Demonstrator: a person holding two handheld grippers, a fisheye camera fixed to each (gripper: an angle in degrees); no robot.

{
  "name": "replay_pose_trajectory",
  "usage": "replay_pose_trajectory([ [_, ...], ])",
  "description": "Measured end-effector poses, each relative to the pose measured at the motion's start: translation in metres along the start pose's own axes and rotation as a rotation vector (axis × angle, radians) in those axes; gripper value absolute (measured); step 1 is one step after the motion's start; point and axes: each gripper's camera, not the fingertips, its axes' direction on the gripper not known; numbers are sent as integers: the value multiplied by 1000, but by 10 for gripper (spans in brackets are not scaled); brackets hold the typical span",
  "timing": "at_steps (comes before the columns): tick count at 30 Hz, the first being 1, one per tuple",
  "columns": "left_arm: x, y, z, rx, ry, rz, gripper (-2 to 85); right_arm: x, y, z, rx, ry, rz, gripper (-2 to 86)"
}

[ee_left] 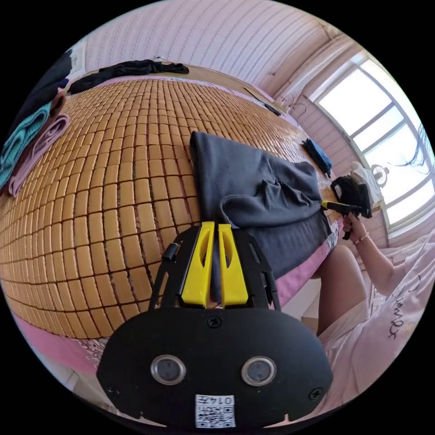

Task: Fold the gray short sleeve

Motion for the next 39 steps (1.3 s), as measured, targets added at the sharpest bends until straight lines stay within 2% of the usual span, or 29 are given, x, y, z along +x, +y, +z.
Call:
replay_pose_trajectory([
  [3, -4, 11, -6, 22, 18, -72, -9, -3, 8, -10, 30, -18, 17, 5],
  [8, 8, 19, -25, -7, 2, -51, -9, -17, 15, -25, 25, 38, 17, 7],
  [11, 26, 25, -48, -47, -15, 27, -6, -28, 22, -44, 71, 148, 41, 12],
  [15, 69, 25, -57, -18, -30, 164, 29, -67, 13, -51, 166, 42, -45, 52],
  [18, 96, 9, -31, 42, -50, 201, 49, -113, -17, -3, 49, -47, -157, 85],
  [21, 110, -13, 6, 32, 46, 176, 56, -146, -37, 48, -41, -11, -217, 94],
  [24, 117, -20, 44, -12, -21, 170, 55, -159, -43, 79, -105, 88, -203, 51],
  [26, 121, -19, 60, -65, -45, 171, 38, -164, -39, 76, -73, 71, -224, 32],
  [29, 130, -11, 51, -65, -46, 212, 11, -168, -26, 55, 2, -64, -271, 21],
  [31, 136, 7, 30, -26, 21, 249, 7, -174, -8, 36, 30, -184, -355, 17],
  [34, 143, 39, 10, -43, 94, 283, 21, -184, 16, 33, -96, -271, -443, 15],
  [37, 144, 74, -1, -92, 115, 263, 35, -195, 36, 41, -239, -204, -443, 12],
  [39, 146, 91, -11, -81, 70, 251, 34, -211, 43, 41, -256, -164, -471, 10],
])
